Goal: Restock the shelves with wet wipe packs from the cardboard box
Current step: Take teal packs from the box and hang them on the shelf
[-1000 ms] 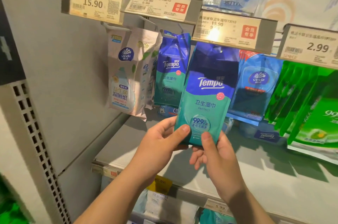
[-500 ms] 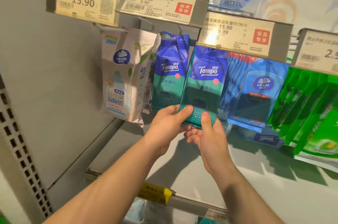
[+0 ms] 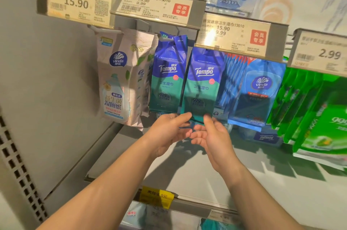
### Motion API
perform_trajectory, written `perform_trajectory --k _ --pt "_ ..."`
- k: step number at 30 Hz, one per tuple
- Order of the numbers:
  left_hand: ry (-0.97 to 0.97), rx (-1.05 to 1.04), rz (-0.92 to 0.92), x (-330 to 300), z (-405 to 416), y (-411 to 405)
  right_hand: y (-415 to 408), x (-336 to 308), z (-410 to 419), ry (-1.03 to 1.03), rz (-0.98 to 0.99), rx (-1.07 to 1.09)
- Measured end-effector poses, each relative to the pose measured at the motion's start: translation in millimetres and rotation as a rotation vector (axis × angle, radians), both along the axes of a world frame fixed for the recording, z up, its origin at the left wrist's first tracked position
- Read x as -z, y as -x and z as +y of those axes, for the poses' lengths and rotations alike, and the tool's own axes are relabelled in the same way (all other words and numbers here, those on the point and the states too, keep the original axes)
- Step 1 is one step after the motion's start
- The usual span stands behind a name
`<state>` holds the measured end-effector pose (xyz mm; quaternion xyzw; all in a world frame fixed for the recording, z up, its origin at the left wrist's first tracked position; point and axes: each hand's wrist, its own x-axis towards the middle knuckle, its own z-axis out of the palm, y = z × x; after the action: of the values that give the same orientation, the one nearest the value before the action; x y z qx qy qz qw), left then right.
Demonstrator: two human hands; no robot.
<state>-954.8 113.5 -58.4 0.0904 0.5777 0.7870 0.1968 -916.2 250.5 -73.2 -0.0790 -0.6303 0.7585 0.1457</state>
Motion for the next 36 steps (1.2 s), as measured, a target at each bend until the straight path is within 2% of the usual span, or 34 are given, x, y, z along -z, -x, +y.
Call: perform_trajectory --k 5,11,16,21,22,24,26,29,32,36 --pt "0.053 -0.025 -0.06 8.1 -9.5 -13.6 -15.7 5.8 6.8 0.012 -0.107 0.034" --pt "0.296 -0.014 0.082 24.6 -24.5 -38.6 -42.6 16.8 7.8 -0.092 -0.222 0.067" --pt "0.633 -0.022 0.388 38.3 -40.3 -56.9 -69.1 27.8 12.0 -0.383 -0.3 0.19" --pt "0.939 -0.05 0.639 52.0 -45.1 -86.7 -114.1 27.7 6.2 -1.03 -0.258 0.271" --pt "0.969 -0.064 0.661 53.0 -45.0 -94.7 -121.5 24.2 1.4 -0.989 -0.271 0.301" --pt "1.026 -0.069 0.662 52.4 -45.1 -112.6 -137.3 24.8 0.2 -1.043 -0.285 0.255" --pt "1.087 -0.062 0.66 51.8 -46.2 -131.2 -152.2 17.8 -2.4 -0.917 -0.338 0.179" --pt "1.183 -0.082 0.701 51.0 -49.5 -159.4 -180.5 23.9 6.4 -1.091 -0.219 0.198" --pt "1.226 -0.114 0.716 55.5 -45.6 -187.2 -206.1 30.1 19.3 -1.226 -0.362 0.111" --pt "1.282 -0.145 0.683 65.7 -35.8 -229.3 -239.7 52.3 37.0 -1.418 -0.324 0.036"
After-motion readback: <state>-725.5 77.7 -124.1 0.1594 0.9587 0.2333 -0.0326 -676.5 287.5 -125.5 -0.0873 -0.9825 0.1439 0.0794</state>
